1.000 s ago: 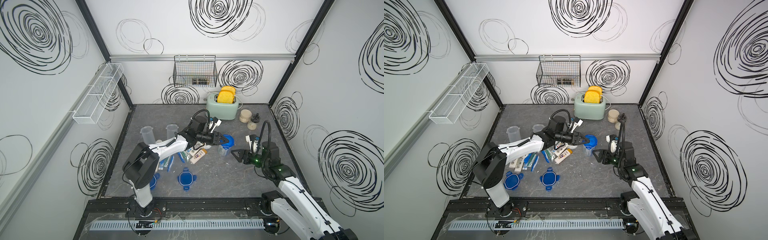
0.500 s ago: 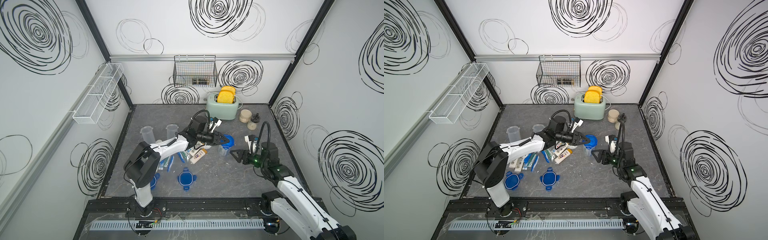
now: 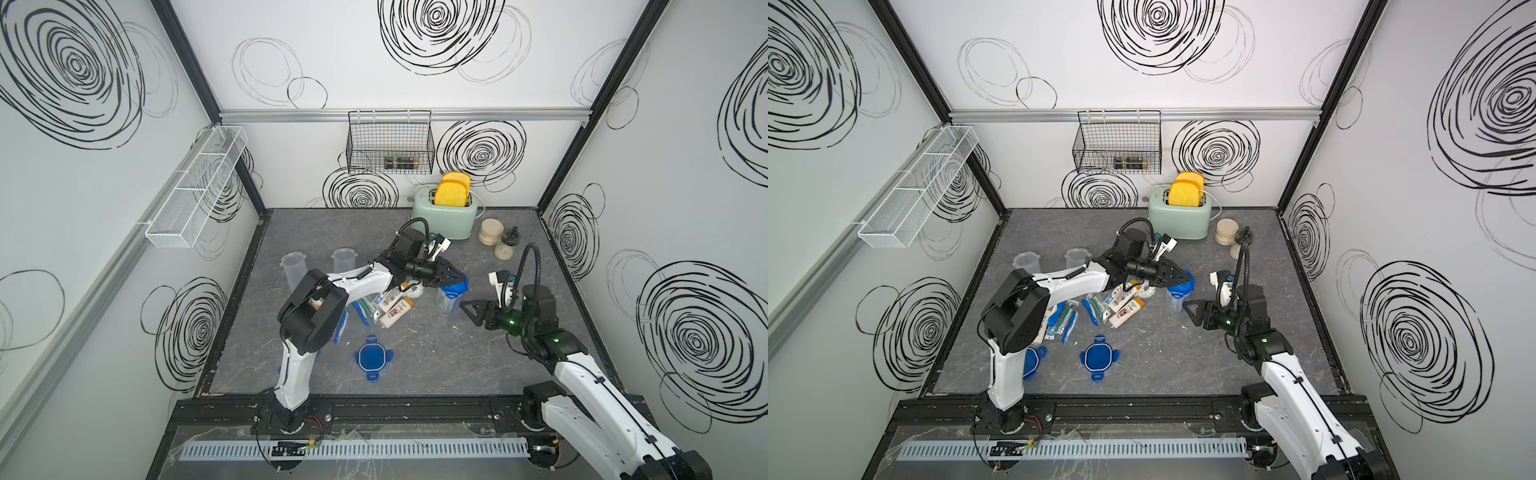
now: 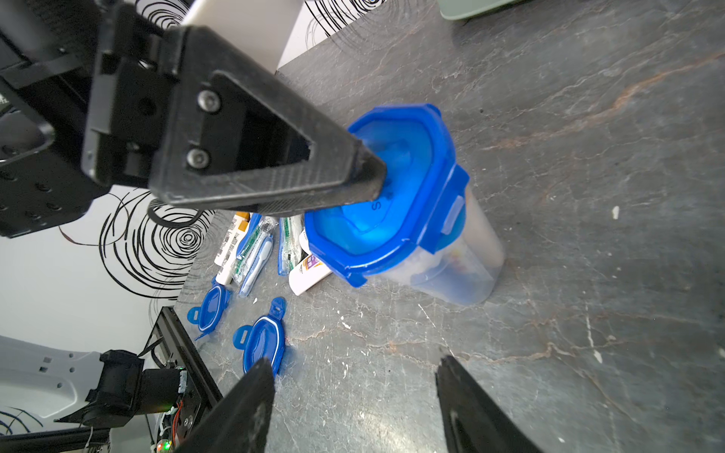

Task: Take out toiletry kits
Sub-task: Unfasten the latch on the container.

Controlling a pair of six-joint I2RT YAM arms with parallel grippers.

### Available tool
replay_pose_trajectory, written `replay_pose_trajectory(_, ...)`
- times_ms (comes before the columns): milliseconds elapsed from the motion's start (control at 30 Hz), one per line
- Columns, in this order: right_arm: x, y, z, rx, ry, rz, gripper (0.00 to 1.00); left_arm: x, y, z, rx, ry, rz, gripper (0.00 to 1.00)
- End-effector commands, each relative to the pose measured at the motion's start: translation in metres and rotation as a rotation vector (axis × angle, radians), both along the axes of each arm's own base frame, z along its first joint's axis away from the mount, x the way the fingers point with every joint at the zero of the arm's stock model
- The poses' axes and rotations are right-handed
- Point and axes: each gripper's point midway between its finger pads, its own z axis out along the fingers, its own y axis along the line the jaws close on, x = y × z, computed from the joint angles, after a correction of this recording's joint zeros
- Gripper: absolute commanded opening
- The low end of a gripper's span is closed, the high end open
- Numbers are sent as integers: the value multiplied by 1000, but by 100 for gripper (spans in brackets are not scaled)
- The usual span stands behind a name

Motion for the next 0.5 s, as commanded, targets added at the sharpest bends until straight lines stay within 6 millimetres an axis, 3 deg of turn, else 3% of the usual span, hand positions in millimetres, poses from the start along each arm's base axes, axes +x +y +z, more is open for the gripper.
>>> replay_pose_trajectory(0, 0, 3, 0, 11, -18, 20, 67, 8, -4, 9, -30, -17, -5, 27)
replay_pose_trajectory(467, 6, 25, 6, 133, -42, 133, 66, 10, 1, -28, 97, 77, 13, 28)
